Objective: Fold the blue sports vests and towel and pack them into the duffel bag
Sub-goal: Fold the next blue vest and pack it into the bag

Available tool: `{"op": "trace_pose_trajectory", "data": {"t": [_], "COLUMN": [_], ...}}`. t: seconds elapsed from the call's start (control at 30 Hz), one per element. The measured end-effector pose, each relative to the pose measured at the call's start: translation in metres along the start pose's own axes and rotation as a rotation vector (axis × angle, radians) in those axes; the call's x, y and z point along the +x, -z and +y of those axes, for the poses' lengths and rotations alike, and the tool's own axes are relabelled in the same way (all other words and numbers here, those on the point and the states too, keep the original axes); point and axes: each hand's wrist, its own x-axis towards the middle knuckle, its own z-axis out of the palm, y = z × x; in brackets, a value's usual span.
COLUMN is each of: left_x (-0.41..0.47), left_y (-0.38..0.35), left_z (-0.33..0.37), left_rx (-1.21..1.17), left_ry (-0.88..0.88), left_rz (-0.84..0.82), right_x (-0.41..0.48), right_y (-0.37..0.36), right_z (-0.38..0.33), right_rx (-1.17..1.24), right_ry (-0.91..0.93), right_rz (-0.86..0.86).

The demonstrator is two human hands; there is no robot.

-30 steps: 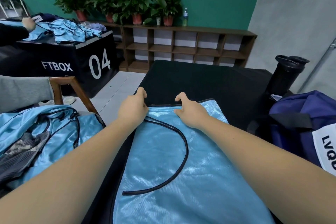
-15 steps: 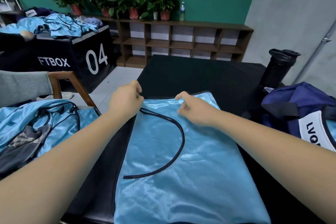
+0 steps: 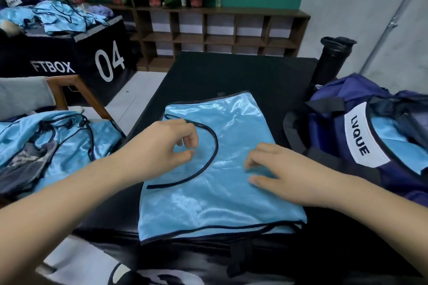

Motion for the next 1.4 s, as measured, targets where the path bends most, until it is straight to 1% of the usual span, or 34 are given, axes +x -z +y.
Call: {"op": "trace_pose_trajectory", "data": {"t": [0.2,0.3,0.4,0.5,0.63,0.7,0.83,1.0,1.13,1.2,1.27,1.33,1.4], "left_x": [-0.046,-0.063,-0.075,-0.083,-0.088,-0.09,-0.089,-0.084,-0.083,-0.081,-0.079,-0.076,-0.072], "left_y": [-0.017,-0.028,-0.03,-0.028,-0.033,-0.035,-0.034,-0.023,-0.015,-0.013,-0.009,-0.006,-0.002], "left_z": [0.038,0.047,0.053,0.057,0.055,0.053,0.047,0.039,0.032,0.031,0.031,0.032,0.033], "left_rx": [-0.038,-0.044,-0.057,-0.034,0.162,0.206,0.177,0.072,0.069,0.086,0.064,0.038,0.006], "left_ry": [-0.155,-0.191,-0.222,-0.209,-0.24,-0.235,-0.185,-0.168,-0.156,-0.143,-0.103,-0.051,-0.01], "left_rz": [-0.109,-0.16,-0.178,-0.192,-0.227,-0.267,-0.323,-0.408,-0.415,-0.388,-0.327,-0.256,-0.239], "right_x": [-0.042,-0.061,-0.075,-0.083,-0.085,-0.085,-0.083,-0.079,-0.076,-0.073,-0.069,-0.065,-0.063], "right_y": [0.004,-0.001,-0.002,-0.004,-0.005,-0.007,-0.011,-0.019,-0.025,-0.021,-0.01,0.001,0.009], "right_z": [-0.007,-0.008,-0.01,-0.009,-0.006,-0.005,-0.009,-0.021,-0.025,-0.025,-0.026,-0.029,-0.03], "right_rx": [-0.006,-0.056,-0.067,-0.121,-0.19,-0.202,-0.26,-0.44,-0.487,-0.481,-0.43,-0.295,-0.15], "right_ry": [0.074,0.086,0.083,0.084,0.091,0.101,0.112,0.132,0.148,0.149,0.108,0.033,-0.049], "right_rz": [0.021,0.005,-0.02,-0.044,-0.066,-0.074,-0.065,-0.042,-0.019,-0.023,-0.006,0.03,0.038]}}
